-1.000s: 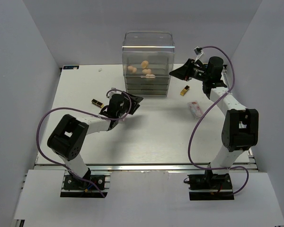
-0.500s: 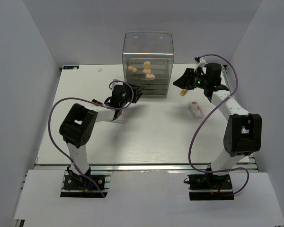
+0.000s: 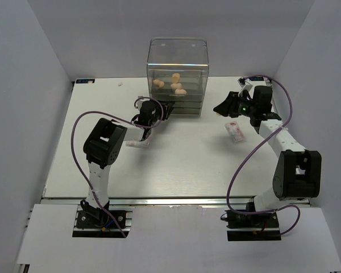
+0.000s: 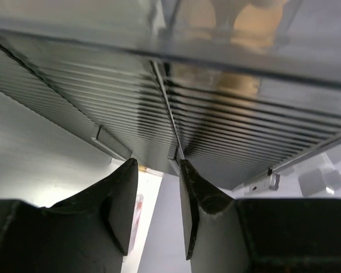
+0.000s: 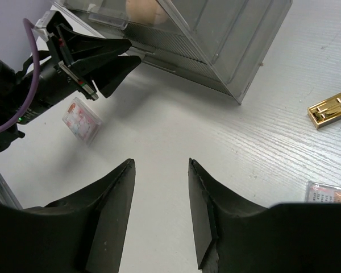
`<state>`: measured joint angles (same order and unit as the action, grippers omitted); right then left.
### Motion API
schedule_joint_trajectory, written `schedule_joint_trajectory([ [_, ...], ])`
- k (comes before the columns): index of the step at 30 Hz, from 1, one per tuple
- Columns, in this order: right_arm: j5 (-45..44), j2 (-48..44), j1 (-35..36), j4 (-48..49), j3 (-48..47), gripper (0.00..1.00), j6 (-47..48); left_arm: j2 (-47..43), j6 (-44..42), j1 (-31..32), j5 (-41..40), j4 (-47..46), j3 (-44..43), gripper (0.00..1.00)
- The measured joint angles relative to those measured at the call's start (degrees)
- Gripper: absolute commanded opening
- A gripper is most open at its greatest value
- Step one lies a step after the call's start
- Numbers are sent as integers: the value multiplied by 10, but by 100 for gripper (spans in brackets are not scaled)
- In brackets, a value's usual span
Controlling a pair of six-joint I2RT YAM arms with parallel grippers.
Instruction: Organize the makeup
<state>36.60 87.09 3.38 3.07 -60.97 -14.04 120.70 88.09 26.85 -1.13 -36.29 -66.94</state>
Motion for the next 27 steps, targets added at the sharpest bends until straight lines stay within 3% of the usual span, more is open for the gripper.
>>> schedule_joint_trajectory([
  [5, 11, -5, 0, 1, 1, 47, 0, 5, 19, 0, -12, -12, -4, 31],
  [10, 15, -13, 0, 3, 24, 47, 4, 20, 36, 2, -17, -37, -11, 25],
  [11, 15, -15, 0, 2, 28, 47, 7, 21, 37, 2, -18, -39, -12, 17],
  [13, 15, -17, 0, 1, 31, 47, 10, 24, 43, 3, -19, -50, -12, 9],
  [22, 4, -29, -3, 1, 38, 49, 10, 6, 47, 8, -17, -109, 48, 5],
  [27, -22, -29, -8, -2, 38, 62, 13, -59, 41, 25, -17, -126, 142, 4],
])
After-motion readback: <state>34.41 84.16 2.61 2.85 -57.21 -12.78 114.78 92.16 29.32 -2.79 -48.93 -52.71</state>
